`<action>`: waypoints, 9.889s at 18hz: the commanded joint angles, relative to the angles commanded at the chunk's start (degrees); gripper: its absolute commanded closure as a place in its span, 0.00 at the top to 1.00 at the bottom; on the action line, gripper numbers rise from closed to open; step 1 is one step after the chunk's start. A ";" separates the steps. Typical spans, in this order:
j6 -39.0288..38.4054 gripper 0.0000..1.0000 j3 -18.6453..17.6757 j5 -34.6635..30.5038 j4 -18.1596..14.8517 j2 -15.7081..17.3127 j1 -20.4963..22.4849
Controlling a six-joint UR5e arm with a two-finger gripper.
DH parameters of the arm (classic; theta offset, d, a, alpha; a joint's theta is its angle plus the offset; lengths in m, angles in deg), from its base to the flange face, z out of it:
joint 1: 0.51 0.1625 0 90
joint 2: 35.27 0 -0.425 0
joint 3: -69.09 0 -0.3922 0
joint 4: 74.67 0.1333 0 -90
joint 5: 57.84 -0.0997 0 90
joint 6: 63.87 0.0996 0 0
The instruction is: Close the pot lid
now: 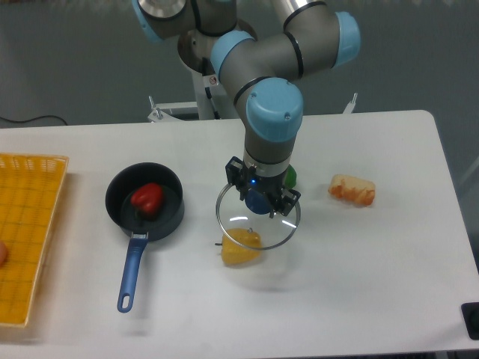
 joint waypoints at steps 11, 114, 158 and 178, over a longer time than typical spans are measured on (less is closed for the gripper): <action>-2.81 0.60 -0.79 -0.09 0.09 0.44 -1.32; -18.37 0.60 -11.95 -6.06 6.77 2.64 -26.02; 6.75 1.00 -5.27 -5.98 0.62 7.73 -8.27; 44.30 1.00 -5.45 -5.01 -3.08 10.63 15.73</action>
